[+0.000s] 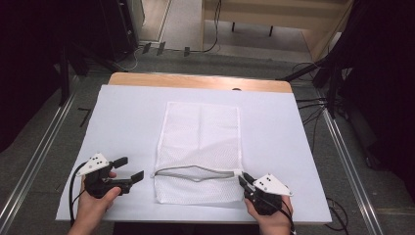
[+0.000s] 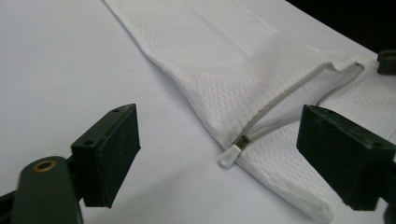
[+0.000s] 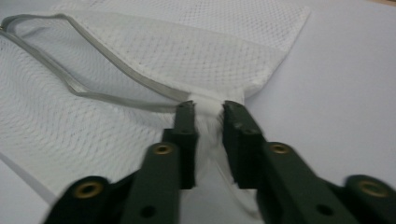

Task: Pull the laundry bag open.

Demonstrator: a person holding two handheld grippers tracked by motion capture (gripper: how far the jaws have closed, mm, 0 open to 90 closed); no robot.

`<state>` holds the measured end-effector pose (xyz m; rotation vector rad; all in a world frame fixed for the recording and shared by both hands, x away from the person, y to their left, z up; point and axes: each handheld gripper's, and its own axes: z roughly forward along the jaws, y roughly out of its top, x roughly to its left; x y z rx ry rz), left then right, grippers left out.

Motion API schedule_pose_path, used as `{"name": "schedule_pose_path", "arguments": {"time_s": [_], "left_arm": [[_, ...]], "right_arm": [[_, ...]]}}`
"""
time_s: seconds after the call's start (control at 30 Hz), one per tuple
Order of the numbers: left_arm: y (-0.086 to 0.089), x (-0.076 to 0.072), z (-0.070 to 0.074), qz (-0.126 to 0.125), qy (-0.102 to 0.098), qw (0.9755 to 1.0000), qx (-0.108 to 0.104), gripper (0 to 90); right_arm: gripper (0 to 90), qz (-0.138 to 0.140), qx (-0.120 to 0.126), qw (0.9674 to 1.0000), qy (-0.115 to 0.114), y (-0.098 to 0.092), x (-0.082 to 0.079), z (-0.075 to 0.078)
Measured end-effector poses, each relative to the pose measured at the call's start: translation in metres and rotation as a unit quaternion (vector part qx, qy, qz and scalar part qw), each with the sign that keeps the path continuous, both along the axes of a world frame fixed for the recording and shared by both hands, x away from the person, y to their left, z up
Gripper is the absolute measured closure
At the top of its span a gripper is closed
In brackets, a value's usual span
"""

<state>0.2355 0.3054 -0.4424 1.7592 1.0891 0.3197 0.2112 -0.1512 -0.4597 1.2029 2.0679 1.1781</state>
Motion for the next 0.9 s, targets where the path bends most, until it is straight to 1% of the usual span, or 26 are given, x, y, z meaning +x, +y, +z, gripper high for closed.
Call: {"name": "schedule_pose_path", "arguments": {"time_s": [0.03,0.07,0.1,0.13,0.17,0.23,0.27,0.3,0.33,0.37,0.4,0.43,0.47,0.5,0.57,0.67,0.7,0.83,0.87,0.9], "left_arm": [[0.003,0.001,0.000,-0.002,0.002,1.0000,-0.008,10.7],[0.005,0.001,-0.001,-0.004,0.003,0.9999,-0.010,8.5],[0.007,0.001,-0.001,-0.004,0.001,0.9999,-0.012,8.5],[0.009,0.001,-0.001,-0.001,0.002,0.9999,-0.012,7.7],[0.010,0.001,-0.001,0.004,0.002,0.9999,-0.012,7.6],[0.013,0.001,0.000,0.012,0.000,0.9999,-0.010,7.6],[0.015,0.000,0.000,0.015,-0.003,0.9998,-0.008,7.6],[0.016,0.000,0.000,0.017,-0.006,0.9998,-0.005,7.5],[0.017,0.000,0.000,0.018,-0.007,0.9998,-0.006,7.3],[0.018,0.000,0.001,0.014,-0.008,0.9999,-0.006,7.0],[0.019,0.000,0.001,0.012,-0.010,0.9999,-0.001,7.0],[0.019,0.000,0.001,0.011,-0.012,0.9998,0.007,2.4],[0.019,0.000,0.002,0.008,-0.016,0.9997,0.018,2.4],[0.020,-0.001,0.002,0.011,-0.019,0.9995,0.025,1.6],[0.021,-0.001,0.002,0.022,-0.022,0.9991,0.030,1.6],[0.025,0.000,0.002,0.031,-0.024,0.9989,0.027,1.5],[0.027,0.000,0.002,0.033,-0.023,0.9988,0.029,1.1],[0.033,0.001,0.002,0.034,-0.022,0.9989,0.025,0.0],[0.036,0.001,0.002,0.031,-0.024,0.9989,0.024,0.0],[0.037,0.001,0.003,0.033,-0.026,0.9989,0.022,0.0]], "right_arm": [[60.3,-0.003,0.000,1.0000,0.000,0.000,0.000,0.000],[48.3,-0.008,0.004,1.0000,0.000,-0.001,0.002,0.001],[48.3,-0.008,0.004,1.0000,0.000,-0.001,0.002,0.001],[45.3,-0.014,0.008,0.9999,-0.004,-0.002,0.002,0.002],[41.1,-0.018,0.015,0.9997,-0.010,-0.004,0.002,0.004],[33.0,-0.027,0.029,0.9991,-0.014,-0.009,0.004,0.008],[29.8,-0.031,0.031,0.9989,-0.017,-0.011,0.004,0.010],[24.7,-0.034,0.030,0.9988,-0.019,-0.014,0.005,0.011],[20.8,-0.036,0.032,0.9987,-0.017,-0.017,0.006,0.011],[12.8,-0.046,0.026,0.9985,-0.014,-0.022,0.009,0.011],[12.8,-0.046,0.026,0.9985,-0.014,-0.022,0.009,0.011],[9.0,-0.055,0.019,0.9981,-0.018,-0.027,0.010,0.011],[9.0,-0.055,0.019,0.9981,-0.018,-0.027,0.010,0.011],[5.9,-0.057,0.023,0.9980,-0.016,-0.031,0.011,0.011],[1.5,-0.055,0.032,0.9979,-0.015,-0.039,0.014,0.012],[0.0,-0.059,0.039,0.9973,-0.017,-0.051,0.017,0.012],[0.0,-0.063,0.042,0.9970,-0.015,-0.055,0.018,0.012],[0.0,-0.078,0.036,0.9962,-0.014,-0.069,0.020,0.011],[0.0,-0.081,0.038,0.9959,-0.014,-0.072,0.021,0.010],[0.0,-0.086,0.036,0.9955,-0.014,-0.076,0.022,0.010]]}}
